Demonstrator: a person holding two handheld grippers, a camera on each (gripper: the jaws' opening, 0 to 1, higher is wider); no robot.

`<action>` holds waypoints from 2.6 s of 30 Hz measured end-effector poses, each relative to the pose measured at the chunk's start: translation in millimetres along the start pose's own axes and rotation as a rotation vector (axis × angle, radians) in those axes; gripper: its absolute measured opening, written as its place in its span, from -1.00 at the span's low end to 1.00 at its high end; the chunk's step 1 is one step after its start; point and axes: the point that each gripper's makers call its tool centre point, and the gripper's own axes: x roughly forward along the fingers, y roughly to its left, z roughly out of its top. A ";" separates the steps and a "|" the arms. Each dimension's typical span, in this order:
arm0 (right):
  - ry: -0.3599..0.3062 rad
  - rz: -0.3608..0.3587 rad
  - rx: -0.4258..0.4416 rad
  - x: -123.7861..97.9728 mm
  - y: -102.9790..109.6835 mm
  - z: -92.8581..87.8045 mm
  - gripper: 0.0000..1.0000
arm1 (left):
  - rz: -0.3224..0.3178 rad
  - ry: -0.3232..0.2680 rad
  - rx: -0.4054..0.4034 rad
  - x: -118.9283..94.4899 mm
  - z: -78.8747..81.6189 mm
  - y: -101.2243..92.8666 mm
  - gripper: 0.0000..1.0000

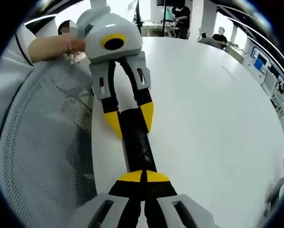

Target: Press the specified remote control buttons in sequence, fully releasing each button before pressing the next.

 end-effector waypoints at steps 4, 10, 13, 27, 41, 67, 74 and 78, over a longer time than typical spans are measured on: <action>0.027 0.010 -0.040 2.9 3.1 -2.1 -1.00 | 0.002 -0.001 -0.003 -0.2 -0.2 -0.3 -0.52; 0.046 0.019 -0.005 3.2 1.2 -1.3 -1.00 | 0.002 0.003 -0.006 -0.2 -1.4 0.2 -0.51; 0.054 0.035 0.047 3.1 0.5 -1.5 -1.00 | 0.002 0.005 -0.008 -0.1 -1.8 0.5 -0.51; -0.127 0.018 0.123 -5.3 -6.8 3.4 -1.00 | 0.009 -0.003 -0.044 0.4 -2.4 1.5 -0.51; -0.019 0.020 -0.063 6.7 3.0 6.6 -1.00 | 0.006 -0.010 -0.045 1.4 -1.7 1.1 -0.51; -0.034 -0.006 -0.110 5.1 1.6 4.5 -0.93 | 0.010 -0.009 -0.030 0.1 0.0 -1.7 -0.51; 0.035 0.040 -0.163 6.5 2.0 4.7 -0.93 | 0.008 -0.010 -0.029 -0.6 0.4 -1.8 -0.51; 0.116 0.050 -0.237 6.8 3.4 2.4 -0.92 | 0.010 -0.011 -0.027 -0.5 0.0 -1.5 -0.51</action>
